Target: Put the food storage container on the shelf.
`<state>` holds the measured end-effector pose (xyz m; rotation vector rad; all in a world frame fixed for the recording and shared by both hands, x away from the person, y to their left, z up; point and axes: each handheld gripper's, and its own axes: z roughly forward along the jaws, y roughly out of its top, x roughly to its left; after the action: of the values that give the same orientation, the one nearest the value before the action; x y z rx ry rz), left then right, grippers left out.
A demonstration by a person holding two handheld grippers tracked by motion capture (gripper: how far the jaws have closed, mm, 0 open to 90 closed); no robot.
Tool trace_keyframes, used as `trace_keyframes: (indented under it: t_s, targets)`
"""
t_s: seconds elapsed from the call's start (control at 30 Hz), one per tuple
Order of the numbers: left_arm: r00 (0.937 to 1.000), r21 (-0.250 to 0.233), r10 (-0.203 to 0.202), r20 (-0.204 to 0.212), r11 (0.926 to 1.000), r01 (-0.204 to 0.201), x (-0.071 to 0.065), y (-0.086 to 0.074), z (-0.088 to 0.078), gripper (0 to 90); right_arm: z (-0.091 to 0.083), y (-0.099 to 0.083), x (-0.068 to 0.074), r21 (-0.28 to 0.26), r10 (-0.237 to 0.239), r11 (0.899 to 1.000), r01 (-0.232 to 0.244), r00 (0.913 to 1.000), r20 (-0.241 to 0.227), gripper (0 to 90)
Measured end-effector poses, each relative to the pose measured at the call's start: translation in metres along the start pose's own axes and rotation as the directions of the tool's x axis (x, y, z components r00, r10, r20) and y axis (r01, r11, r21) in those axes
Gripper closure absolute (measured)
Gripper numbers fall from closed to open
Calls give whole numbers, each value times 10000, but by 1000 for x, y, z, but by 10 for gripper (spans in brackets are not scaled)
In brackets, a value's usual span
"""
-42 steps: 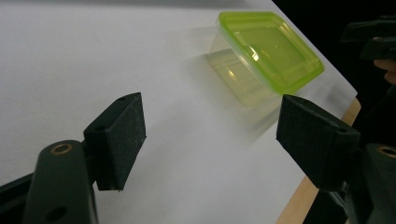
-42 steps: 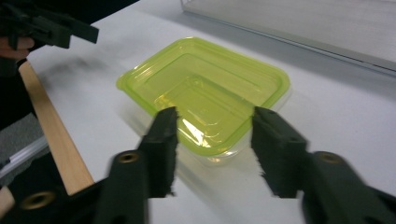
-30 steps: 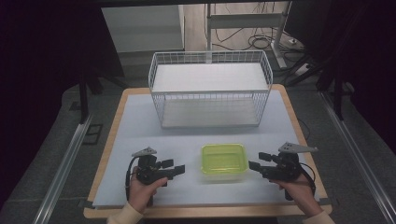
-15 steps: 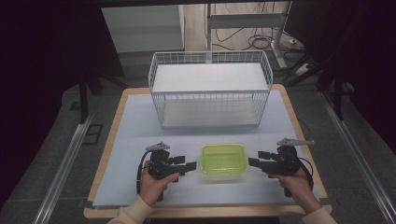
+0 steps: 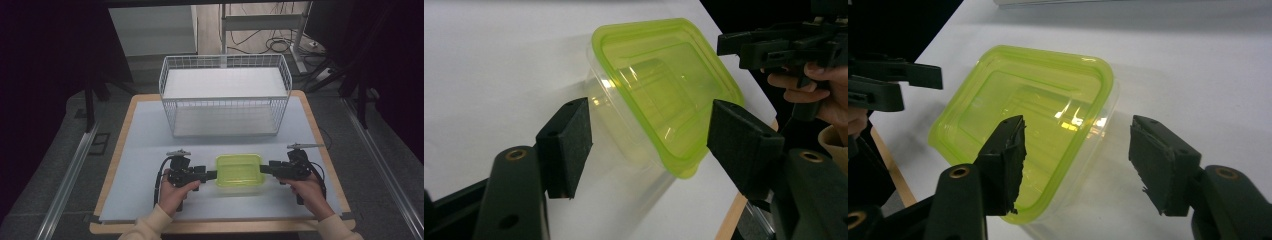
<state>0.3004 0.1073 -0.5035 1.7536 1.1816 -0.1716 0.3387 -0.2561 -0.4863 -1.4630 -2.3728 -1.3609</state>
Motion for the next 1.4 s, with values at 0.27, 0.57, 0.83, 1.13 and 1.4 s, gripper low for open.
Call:
trace_keyframes:
  t_s: [0.27, 0.57, 0.83, 1.13, 1.4]
  targets:
    - [9996, 157, -263, -75, 9995, 264, 9, 3, 11, 370, 1, 0, -1, 90, 136, 9999, -136, 9999, -14, 455]
    - [9990, 390, -380, 248, 9986, 370, 10, 4, 23, 461, 6, -3, -6, 300, 528, 9982, -522, 9984, -191, 505]
    - [9983, 570, -547, 201, 9969, 535, 10, 4, 29, 570, 13, -4, -9, 600, 760, 9955, -727, 9956, -544, 595]
    - [9952, 702, -889, 415, 9938, 859, 13, 4, 30, 681, 18, -5, -12, 807, 1197, 9904, -1126, 9888, -890, 705]
    - [9941, 614, -886, 631, 9945, 847, 10, 3, 28, 733, 14, -5, -12, 715, 1348, 9892, -1278, 9854, -1038, 754]
